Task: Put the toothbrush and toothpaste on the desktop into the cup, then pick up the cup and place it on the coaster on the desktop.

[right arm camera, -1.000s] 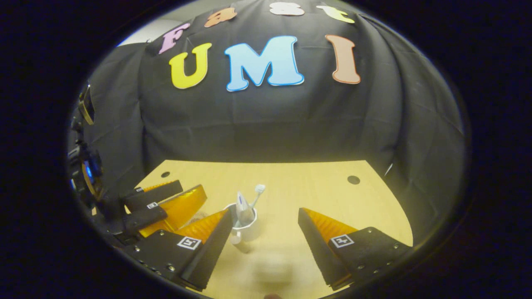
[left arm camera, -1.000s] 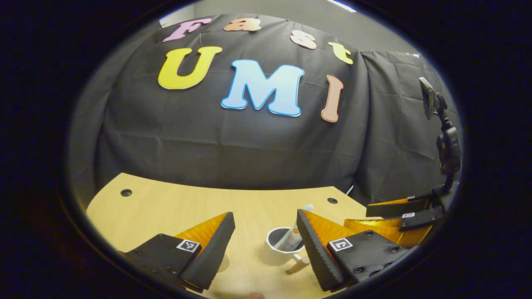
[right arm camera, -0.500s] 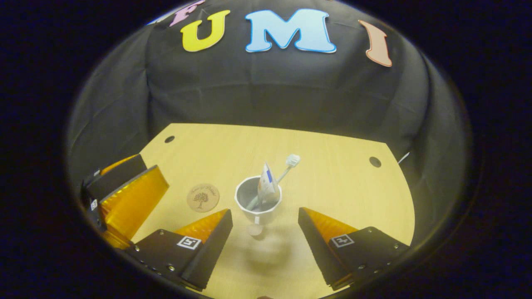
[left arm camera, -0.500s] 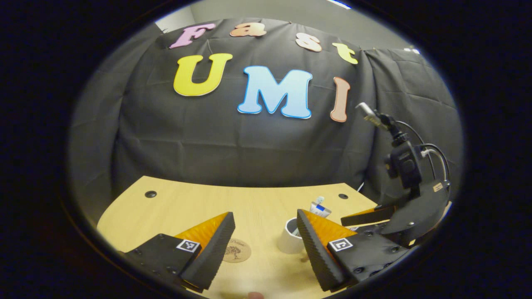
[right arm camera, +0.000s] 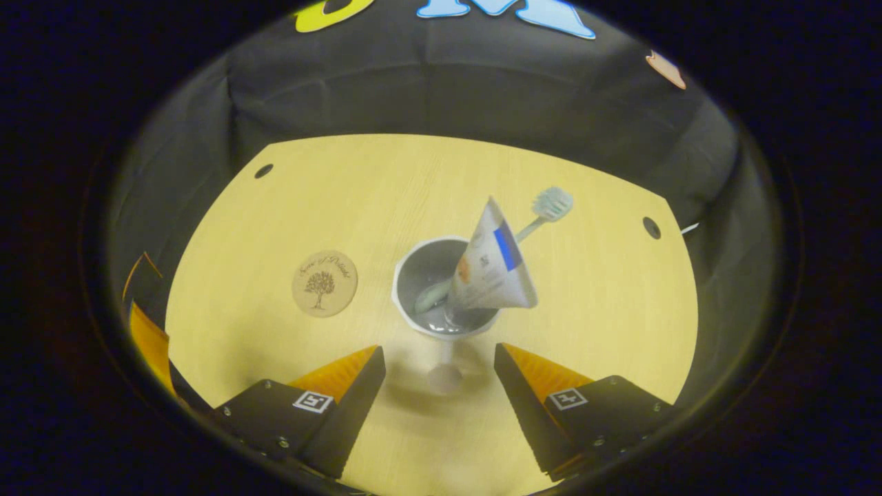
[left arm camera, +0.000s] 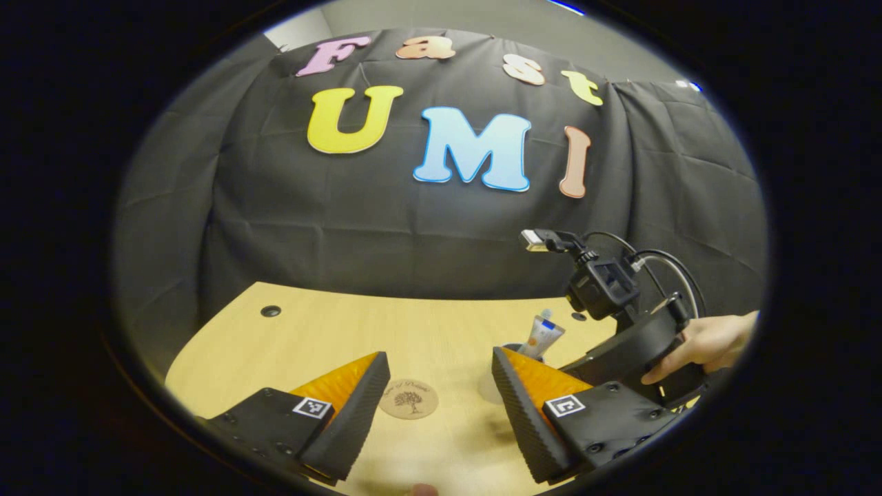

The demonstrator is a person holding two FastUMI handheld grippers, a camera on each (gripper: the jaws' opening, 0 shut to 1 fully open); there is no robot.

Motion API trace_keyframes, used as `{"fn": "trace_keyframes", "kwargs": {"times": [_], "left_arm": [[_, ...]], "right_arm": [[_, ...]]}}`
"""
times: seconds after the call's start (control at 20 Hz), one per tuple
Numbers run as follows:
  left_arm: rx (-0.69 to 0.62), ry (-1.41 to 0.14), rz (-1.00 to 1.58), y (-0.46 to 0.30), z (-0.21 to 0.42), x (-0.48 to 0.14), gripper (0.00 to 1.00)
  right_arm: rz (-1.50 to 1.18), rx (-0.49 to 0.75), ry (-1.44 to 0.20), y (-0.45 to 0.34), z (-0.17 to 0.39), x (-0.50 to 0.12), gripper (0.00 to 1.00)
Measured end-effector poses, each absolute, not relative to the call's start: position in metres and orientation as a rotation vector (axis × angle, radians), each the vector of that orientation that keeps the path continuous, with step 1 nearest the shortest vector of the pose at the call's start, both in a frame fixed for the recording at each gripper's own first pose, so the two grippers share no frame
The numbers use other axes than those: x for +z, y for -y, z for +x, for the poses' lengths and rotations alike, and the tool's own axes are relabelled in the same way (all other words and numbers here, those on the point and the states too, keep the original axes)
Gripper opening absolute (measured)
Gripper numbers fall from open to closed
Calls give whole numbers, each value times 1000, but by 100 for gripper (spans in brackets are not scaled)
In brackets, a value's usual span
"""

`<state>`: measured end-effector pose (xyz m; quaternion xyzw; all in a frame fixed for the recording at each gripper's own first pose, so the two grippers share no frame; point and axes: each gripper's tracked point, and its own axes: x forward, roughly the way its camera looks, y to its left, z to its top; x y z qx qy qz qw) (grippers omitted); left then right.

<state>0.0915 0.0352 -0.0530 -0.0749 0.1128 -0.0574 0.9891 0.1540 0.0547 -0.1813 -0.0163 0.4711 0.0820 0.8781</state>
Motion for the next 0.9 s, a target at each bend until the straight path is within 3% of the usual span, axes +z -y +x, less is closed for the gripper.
{"fn": "trace_keyframes", "kwargs": {"times": [0.3, 0.35, 0.55, 0.65, 0.7, 0.75, 0.8, 0.85, 0.9], "left_arm": [[-92, -277, -182, -56, 84, -73, 96], [-84, -284, -188, -59, 83, -77, 96], [-64, -305, -208, -67, 81, -86, 97], [-60, -311, -209, -69, 81, -88, 94], [-60, -312, -210, -69, 81, -89, 97], [-63, -315, -210, -69, 81, -90, 94], [-62, -319, -208, -69, 80, -92, 94], [-61, -321, -207, -69, 80, -92, 96], [-60, -324, -208, -69, 79, -94, 97]], "right_arm": [[-10, 165, -1071, -58, 163, -205, 96], [1, 165, -1077, -60, 166, -208, 89], [-5, 141, -1094, -53, 172, -217, 82], [-7, 137, -1101, -52, 173, -221, 62], [-11, 143, -1102, -51, 172, -221, 55], [-20, 140, -1113, -49, 171, -224, 57], [-15, 125, -1119, -48, 169, -222, 48], [-5, 130, -1117, -49, 171, -225, 30], [-7, 134, -1115, -49, 172, -224, 29]]}}
